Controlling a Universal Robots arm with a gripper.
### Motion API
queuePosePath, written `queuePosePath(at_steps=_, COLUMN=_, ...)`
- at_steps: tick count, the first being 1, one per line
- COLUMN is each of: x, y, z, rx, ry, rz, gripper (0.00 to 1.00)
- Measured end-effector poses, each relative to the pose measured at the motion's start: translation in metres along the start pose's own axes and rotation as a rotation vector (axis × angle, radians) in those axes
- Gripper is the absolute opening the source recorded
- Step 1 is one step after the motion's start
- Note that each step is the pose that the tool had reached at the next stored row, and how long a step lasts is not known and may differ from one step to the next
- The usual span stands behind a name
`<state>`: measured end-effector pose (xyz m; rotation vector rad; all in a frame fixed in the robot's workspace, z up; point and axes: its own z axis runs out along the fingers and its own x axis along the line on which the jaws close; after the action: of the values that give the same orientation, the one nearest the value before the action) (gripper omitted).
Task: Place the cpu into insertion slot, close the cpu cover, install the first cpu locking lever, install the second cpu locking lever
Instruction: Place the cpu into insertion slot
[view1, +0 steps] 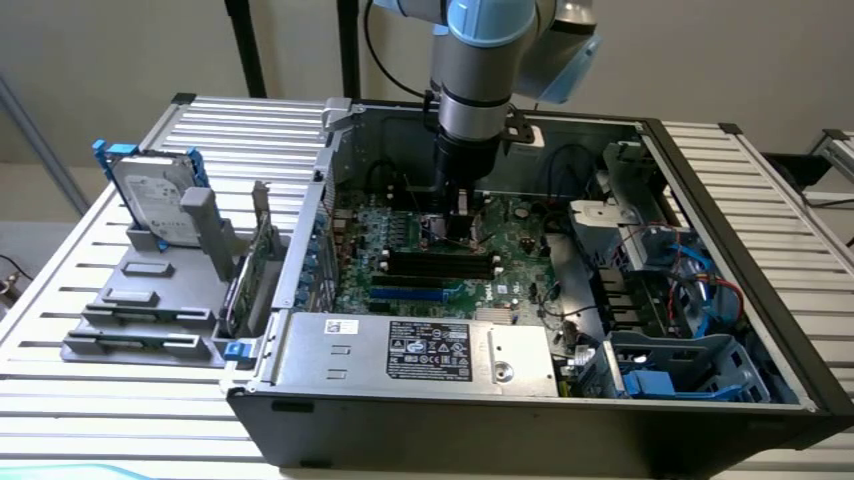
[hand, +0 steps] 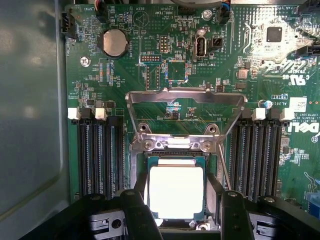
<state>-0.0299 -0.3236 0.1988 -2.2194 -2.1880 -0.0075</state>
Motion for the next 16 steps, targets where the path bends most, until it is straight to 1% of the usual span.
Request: queuePosePath(at_steps=16, x=0.0000, y=0.0000, z=0.0007, rx=-0.0002, ry=0.0001, rz=0.005, gripper=0.54)
